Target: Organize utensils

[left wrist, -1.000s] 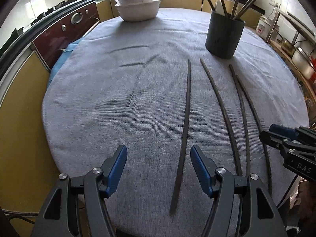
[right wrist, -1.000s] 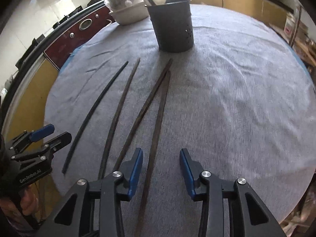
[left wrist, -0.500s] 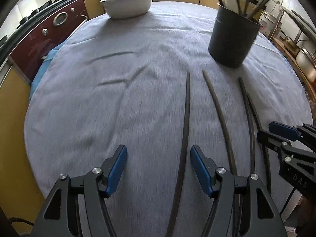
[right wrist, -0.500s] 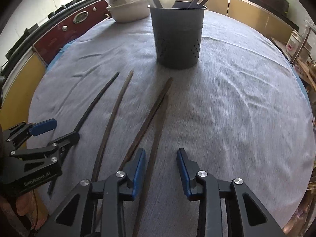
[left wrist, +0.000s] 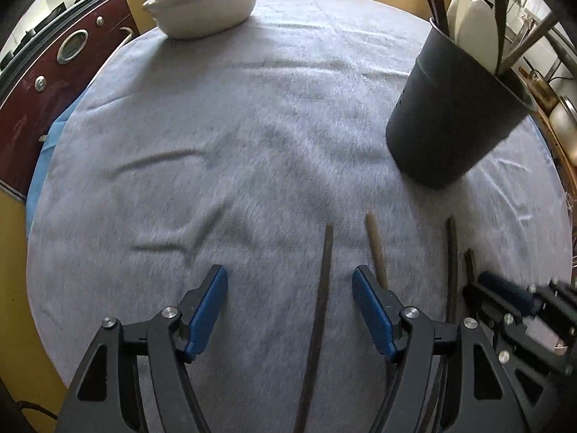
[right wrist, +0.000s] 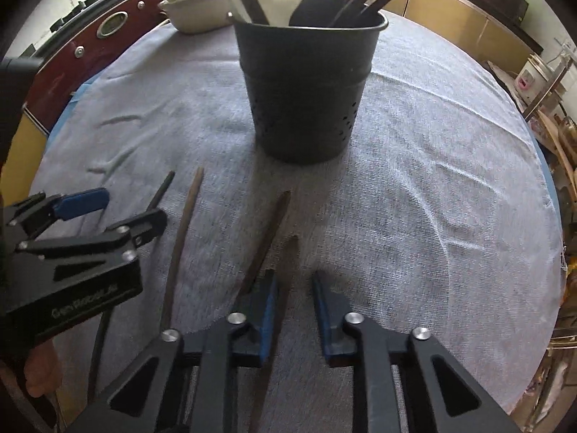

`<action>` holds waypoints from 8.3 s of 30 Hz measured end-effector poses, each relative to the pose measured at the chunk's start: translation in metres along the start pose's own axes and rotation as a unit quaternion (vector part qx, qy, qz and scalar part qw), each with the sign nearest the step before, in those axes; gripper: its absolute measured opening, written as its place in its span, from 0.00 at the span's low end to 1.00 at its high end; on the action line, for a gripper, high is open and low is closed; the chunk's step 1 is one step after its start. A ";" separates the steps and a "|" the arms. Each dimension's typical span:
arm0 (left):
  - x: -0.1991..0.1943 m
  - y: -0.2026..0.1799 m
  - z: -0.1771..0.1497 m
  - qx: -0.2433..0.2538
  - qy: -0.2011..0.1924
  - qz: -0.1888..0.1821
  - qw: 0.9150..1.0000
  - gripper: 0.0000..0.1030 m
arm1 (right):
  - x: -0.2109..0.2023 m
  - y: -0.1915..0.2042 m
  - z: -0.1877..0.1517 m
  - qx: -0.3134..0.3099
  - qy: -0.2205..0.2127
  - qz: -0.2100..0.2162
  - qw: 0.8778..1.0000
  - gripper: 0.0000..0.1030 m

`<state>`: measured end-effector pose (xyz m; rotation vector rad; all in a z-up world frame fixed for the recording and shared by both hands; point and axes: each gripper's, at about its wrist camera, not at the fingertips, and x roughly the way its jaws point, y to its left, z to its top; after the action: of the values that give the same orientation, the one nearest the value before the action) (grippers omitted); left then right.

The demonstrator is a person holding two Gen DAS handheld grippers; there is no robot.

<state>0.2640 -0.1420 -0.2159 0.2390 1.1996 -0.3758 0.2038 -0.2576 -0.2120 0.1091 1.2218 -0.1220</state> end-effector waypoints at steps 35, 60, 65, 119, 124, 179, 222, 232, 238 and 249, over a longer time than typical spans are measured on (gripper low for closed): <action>-0.238 -0.015 -0.064 -0.011 -0.312 0.069 0.948 0.04 | -0.178 -0.051 -0.065 0.084 -0.240 0.074 0.964 0.06; -0.272 -0.016 -0.069 -0.018 -0.353 0.082 0.932 0.04 | -0.229 -0.035 -0.051 0.064 -0.318 0.083 0.942 0.06; -0.272 -0.014 -0.064 -0.024 -0.352 0.078 0.932 0.04 | -0.234 -0.034 -0.045 0.057 -0.326 0.082 0.940 0.06; -0.073 -0.014 0.036 -0.002 -0.118 -0.115 0.986 0.59 | -0.204 -0.076 -0.042 0.097 -0.291 0.093 0.947 0.06; -0.053 -0.018 0.049 0.011 -0.101 -0.133 0.986 0.51 | -0.202 -0.083 -0.042 0.100 -0.289 0.093 0.948 0.06; -0.164 -0.021 0.092 -0.065 -0.301 -0.130 0.942 0.06 | -0.224 -0.047 0.080 0.046 -0.357 0.025 0.933 0.06; -0.188 -0.009 -0.119 -0.012 -0.262 0.141 0.955 0.88 | -0.182 -0.046 -0.121 0.102 -0.299 0.061 0.947 0.55; -0.180 -0.007 -0.116 -0.020 -0.245 0.131 0.960 0.88 | -0.167 -0.045 -0.117 0.102 -0.287 0.066 0.950 0.55; -0.184 -0.010 -0.116 -0.019 -0.248 0.132 0.959 0.88 | -0.169 -0.048 -0.120 0.106 -0.291 0.059 0.949 0.55; -0.194 -0.011 -0.121 -0.027 -0.251 0.133 0.958 0.88 | -0.183 -0.045 -0.127 0.098 -0.313 0.045 0.944 0.55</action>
<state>0.0952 -0.0758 -0.0765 0.2354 0.6642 -0.1521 0.0176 -0.2772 -0.0830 0.2764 0.5646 -0.1824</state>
